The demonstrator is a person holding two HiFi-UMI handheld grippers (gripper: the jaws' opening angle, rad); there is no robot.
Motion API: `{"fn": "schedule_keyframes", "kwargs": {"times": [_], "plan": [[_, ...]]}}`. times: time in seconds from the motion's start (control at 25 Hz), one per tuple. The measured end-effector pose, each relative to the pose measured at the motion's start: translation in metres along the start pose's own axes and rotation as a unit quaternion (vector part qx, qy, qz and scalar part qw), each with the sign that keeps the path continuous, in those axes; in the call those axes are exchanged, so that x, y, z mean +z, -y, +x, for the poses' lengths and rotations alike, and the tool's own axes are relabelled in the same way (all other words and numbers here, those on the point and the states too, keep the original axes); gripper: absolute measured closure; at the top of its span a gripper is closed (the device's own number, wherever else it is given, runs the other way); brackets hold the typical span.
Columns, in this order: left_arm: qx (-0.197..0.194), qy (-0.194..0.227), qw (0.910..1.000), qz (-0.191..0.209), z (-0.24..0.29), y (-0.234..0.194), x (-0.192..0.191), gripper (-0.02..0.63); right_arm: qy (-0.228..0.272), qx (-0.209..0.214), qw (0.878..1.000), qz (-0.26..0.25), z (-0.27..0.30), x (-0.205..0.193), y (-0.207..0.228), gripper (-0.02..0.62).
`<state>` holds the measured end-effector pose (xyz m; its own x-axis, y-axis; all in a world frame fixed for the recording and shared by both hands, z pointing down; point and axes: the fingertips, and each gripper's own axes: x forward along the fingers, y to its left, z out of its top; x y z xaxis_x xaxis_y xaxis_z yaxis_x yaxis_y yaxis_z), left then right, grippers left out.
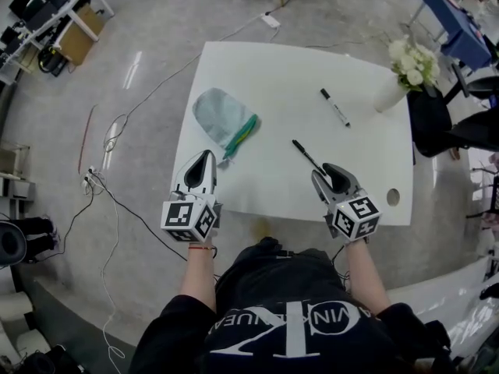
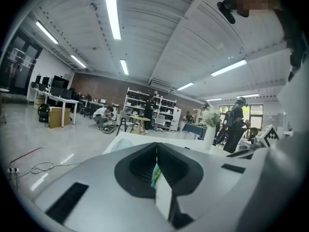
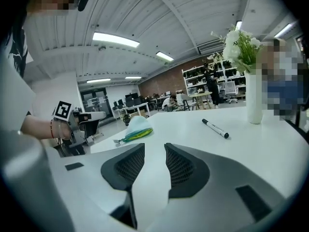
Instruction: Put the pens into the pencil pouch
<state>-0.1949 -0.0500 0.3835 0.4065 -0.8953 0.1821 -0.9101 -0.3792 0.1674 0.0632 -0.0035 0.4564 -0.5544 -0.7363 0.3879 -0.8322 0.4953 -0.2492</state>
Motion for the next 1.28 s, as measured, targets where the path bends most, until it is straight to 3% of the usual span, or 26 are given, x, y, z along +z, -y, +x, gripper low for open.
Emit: {"fn": "schedule_keyframes", "kwargs": {"times": [0.32, 0.8, 1.28], "plan": [[0.002, -0.006, 0.9999, -0.013, 0.008, -0.014, -0.01, 0.601, -0.067, -0.017, 0.997, -0.042, 0.008, -0.018, 0.002, 0.448], [0.001, -0.023, 0.9996, -0.014, 0.022, -0.018, -0.018, 0.601, -0.146, -0.019, 0.988, -0.051, 0.024, -0.05, 0.022, 0.457], [-0.008, -0.047, 0.9989, -0.001, 0.036, -0.019, -0.026, 0.6, -0.172, -0.021, 0.983, -0.054, 0.03, -0.06, 0.026, 0.522]]}}
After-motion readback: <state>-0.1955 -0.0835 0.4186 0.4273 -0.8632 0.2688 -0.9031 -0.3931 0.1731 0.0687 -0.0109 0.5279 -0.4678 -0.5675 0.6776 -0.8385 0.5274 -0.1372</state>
